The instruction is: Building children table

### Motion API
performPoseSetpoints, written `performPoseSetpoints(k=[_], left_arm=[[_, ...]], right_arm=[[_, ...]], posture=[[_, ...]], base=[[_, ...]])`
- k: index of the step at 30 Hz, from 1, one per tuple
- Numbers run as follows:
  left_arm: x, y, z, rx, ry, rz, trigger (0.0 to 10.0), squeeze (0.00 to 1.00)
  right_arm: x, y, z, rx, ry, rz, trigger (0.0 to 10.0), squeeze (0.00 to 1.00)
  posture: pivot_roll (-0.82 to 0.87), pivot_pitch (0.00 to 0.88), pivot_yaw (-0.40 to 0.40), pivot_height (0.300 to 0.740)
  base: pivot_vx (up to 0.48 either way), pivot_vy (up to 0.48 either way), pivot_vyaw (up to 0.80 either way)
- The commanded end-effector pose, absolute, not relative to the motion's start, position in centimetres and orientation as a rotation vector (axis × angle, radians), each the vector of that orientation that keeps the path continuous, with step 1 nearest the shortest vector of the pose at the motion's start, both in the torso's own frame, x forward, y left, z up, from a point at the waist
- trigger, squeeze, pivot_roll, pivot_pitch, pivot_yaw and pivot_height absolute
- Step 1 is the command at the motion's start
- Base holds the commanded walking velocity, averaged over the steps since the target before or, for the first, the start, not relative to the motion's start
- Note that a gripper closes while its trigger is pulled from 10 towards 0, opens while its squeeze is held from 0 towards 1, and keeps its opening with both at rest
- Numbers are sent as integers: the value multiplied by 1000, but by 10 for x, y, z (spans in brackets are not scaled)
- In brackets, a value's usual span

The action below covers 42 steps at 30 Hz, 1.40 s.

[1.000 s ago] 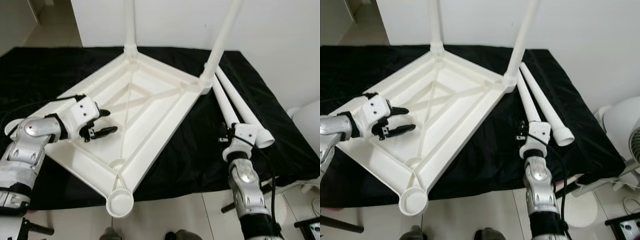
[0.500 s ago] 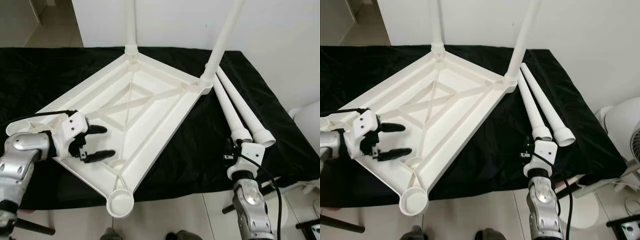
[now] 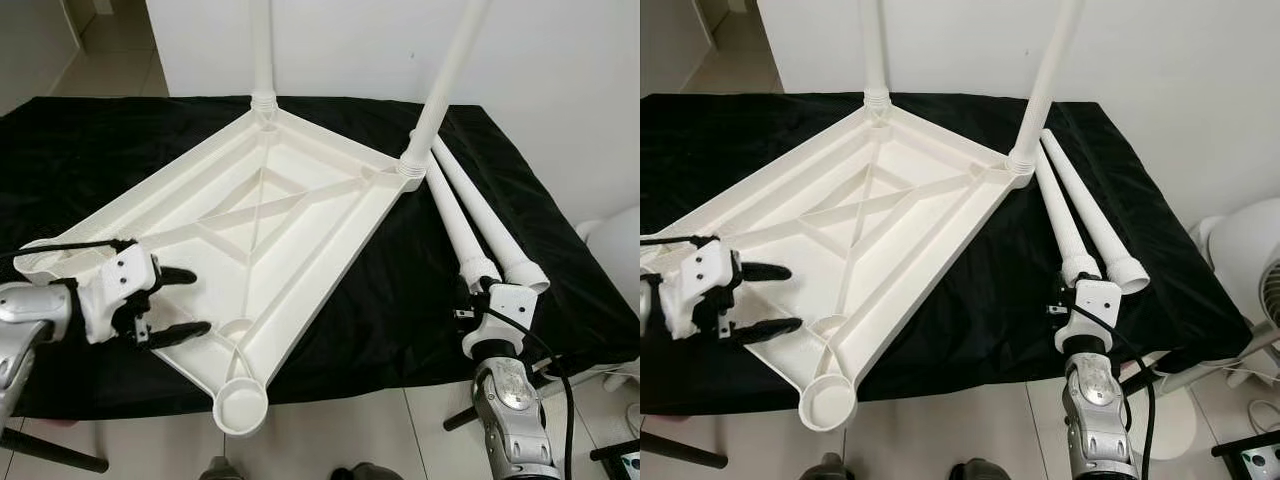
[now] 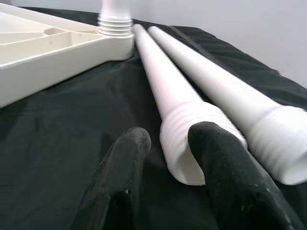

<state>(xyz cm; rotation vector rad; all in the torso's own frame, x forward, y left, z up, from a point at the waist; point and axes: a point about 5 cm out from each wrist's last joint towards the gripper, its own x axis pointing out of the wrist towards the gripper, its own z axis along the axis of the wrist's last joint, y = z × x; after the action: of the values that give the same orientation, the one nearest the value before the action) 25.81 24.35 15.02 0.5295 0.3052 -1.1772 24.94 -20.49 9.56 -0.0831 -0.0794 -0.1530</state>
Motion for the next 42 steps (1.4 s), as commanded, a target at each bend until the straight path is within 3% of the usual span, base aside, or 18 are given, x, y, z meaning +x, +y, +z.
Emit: performPoseSetpoints(k=[1,10,29,30,31,32,33,34,35,41,42], left_arm=[[249,241,149,545,370,-1325,10000,0],[251,247,143,596,428,-1287,10000,0],[289,227,130,790,450,-1233,10000,0],[291,227,130,798,454,-1239,9059,0],[291,227,130,798,454,-1239,9059,0],[292,227,131,803,458,-1245,5216,0],[292,227,131,803,458,-1245,5216,0],[294,228,131,806,461,-1244,3490,0],[295,229,131,810,462,-1242,2627,0],[297,230,131,811,467,-1244,3059,0],[298,230,130,810,467,-1246,2392,0]], right_arm=[[250,-206,94,-83,-65,-151,10000,0],[251,-206,95,-89,-66,-145,10000,0],[251,-204,97,-92,-71,-150,10000,0],[251,-204,97,-93,-71,-152,10000,0],[251,-204,97,-93,-71,-152,10000,0],[250,-205,97,-94,-71,-155,10000,0],[250,-205,97,-94,-71,-155,10000,0],[250,-205,97,-95,-70,-160,10000,0],[249,-206,97,-94,-70,-165,10000,0],[249,-206,96,-92,-68,-172,10000,0],[249,-206,96,-92,-68,-174,10000,0]], posture=[[111,14,-62,740],[111,13,-60,740],[83,14,-41,740],[80,18,-36,740],[80,18,-36,740],[79,20,-34,740],[79,20,-34,740],[79,21,-34,740],[76,24,-30,740],[74,27,-26,740],[74,28,-26,740]], base=[[0,0,0],[0,0,0],[0,0,0],[0,0,0],[0,0,0],[0,0,0],[0,0,0],[0,0,0],[0,0,0],[0,0,0],[0,0,0]])
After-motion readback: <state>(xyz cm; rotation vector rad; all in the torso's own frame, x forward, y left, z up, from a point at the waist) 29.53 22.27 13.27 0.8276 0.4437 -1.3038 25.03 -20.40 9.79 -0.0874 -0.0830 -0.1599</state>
